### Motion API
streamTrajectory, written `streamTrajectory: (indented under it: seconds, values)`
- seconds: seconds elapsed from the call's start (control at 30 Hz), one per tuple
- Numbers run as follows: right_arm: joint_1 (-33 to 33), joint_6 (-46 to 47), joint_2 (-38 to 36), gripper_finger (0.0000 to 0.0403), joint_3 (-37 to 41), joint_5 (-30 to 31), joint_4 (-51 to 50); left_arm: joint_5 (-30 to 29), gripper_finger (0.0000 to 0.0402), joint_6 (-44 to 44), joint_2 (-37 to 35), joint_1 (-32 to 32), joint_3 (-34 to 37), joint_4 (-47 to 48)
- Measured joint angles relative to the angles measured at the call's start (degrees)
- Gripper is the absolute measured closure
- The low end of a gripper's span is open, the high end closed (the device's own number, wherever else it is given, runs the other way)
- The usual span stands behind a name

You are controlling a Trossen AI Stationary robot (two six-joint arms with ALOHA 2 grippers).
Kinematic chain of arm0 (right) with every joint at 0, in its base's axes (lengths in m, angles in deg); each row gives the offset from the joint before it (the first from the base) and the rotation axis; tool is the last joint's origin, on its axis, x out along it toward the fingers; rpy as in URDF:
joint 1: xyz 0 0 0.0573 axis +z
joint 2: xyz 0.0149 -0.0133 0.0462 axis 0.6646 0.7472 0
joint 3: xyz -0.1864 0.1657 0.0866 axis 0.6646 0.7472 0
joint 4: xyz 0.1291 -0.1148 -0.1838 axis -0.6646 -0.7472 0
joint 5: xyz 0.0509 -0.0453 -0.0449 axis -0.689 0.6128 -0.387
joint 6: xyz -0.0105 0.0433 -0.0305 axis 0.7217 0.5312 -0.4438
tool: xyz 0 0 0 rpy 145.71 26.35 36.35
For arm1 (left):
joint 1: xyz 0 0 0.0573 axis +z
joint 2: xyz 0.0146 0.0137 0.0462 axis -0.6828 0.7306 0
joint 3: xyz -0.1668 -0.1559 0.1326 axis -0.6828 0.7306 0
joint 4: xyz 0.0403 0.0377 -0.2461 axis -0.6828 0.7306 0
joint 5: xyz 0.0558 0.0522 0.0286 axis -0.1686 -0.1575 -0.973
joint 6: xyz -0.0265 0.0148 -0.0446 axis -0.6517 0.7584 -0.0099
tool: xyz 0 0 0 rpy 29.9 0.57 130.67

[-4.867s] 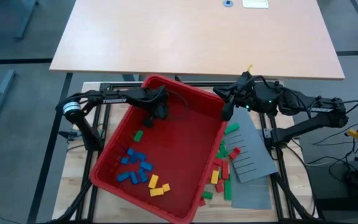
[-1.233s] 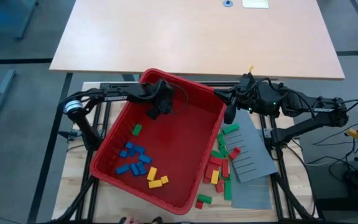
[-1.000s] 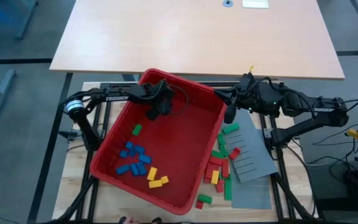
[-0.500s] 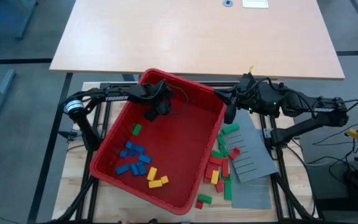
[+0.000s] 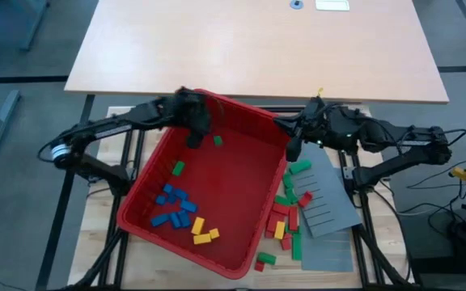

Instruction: Sort blocks

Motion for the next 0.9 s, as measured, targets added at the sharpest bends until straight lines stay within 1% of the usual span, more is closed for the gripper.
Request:
streamTrajectory:
  seconds: [0.2, 0.3, 0.5, 0.73, 0.8, 0.9]
  values:
    - [-1.36, 0.63, 4.28, 0.0403, 0.0, -0.11, 0.22, -0.02, 0.009, -6.92, -9.86, 0.11, 0.0, 0.5]
    - [-3.12, 0.76, 6.93, 0.0403, 0.0, -2.83, 0.67, -0.03, 0.009, -10.54, -13.46, 0.11, 0.0, 1.45]
    - [-9.93, 5.84, 11.92, 0.0403, 0.0, -15.06, 2.65, -0.84, 0.009, -16.73, -18.12, 0.11, 0.0, 5.84]
    - [-17.97, 13.42, 16.74, 0.0403, 0.0, -30.57, 8.69, -0.92, 0.009, -20.93, -19.81, 0.11, 0.0, 12.22]
    - [-19.58, 14.83, 18.17, 0.0403, -0.02, -33.89, 10.03, -0.92, 0.009, -21.76, -19.84, 0.11, 0.0, 13.38]
    - [-20.9, 15.25, 20.18, 0.0403, -0.1, -36.83, 11.9, -0.9, 0.009, -22.89, -19.81, 0.11, 0.0, 14.68]
